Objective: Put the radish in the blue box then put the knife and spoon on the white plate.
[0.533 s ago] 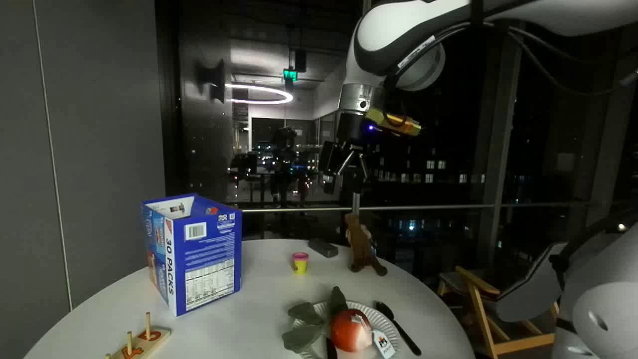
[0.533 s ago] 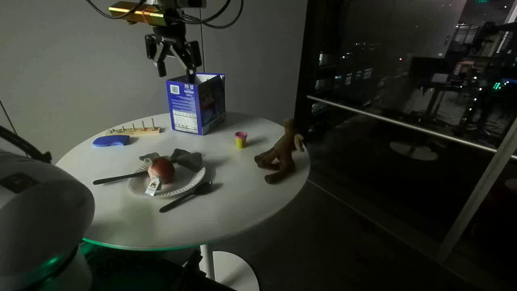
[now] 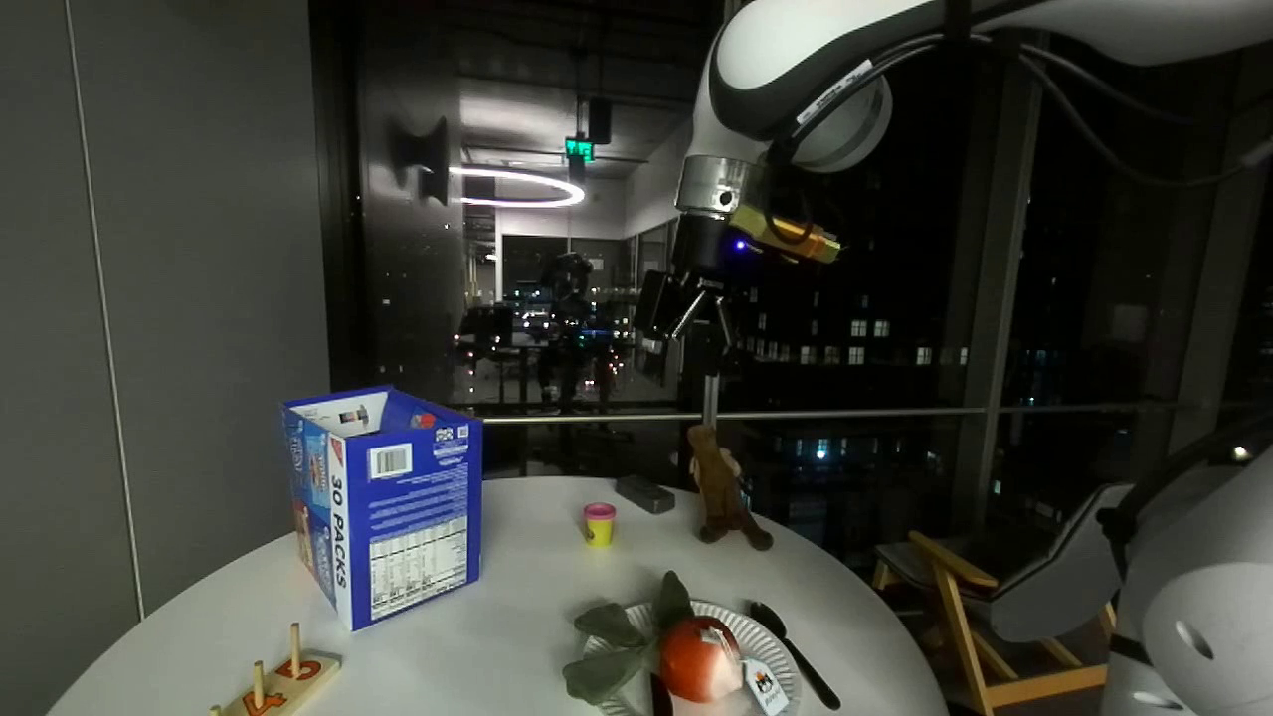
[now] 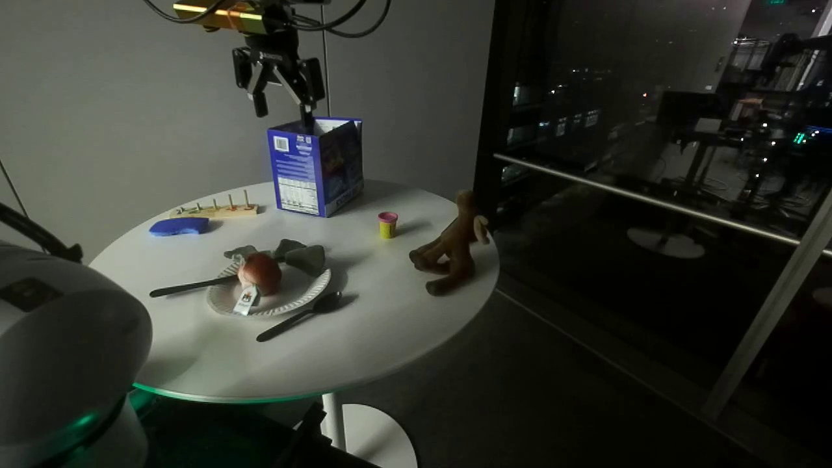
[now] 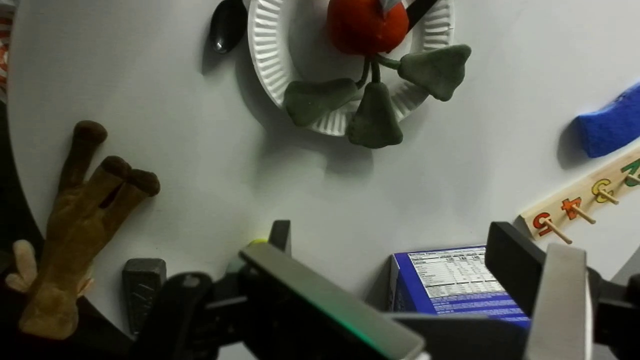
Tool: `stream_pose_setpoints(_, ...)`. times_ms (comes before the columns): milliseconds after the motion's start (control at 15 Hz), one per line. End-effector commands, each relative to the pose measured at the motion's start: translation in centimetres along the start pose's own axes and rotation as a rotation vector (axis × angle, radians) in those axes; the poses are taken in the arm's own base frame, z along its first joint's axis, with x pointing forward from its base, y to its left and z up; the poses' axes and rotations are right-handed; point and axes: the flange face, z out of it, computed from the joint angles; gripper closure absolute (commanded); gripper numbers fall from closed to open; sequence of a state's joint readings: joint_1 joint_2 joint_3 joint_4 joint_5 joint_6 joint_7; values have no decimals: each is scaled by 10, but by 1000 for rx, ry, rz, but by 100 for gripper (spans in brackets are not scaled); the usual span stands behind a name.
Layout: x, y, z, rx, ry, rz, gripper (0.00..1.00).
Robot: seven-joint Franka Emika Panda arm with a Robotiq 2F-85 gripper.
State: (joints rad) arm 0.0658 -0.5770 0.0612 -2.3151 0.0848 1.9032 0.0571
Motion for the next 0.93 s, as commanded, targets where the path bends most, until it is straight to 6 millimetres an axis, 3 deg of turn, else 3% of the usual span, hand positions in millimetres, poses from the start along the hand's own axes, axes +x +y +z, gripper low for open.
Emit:
stream_pose_setpoints(0, 0, 0, 0, 0, -1, 0, 0)
stream_pose_setpoints(667, 0, 0, -1, 0, -1, 0, 0)
stream_pose_setpoints(867, 6, 5, 28, -18, -30, 4, 0)
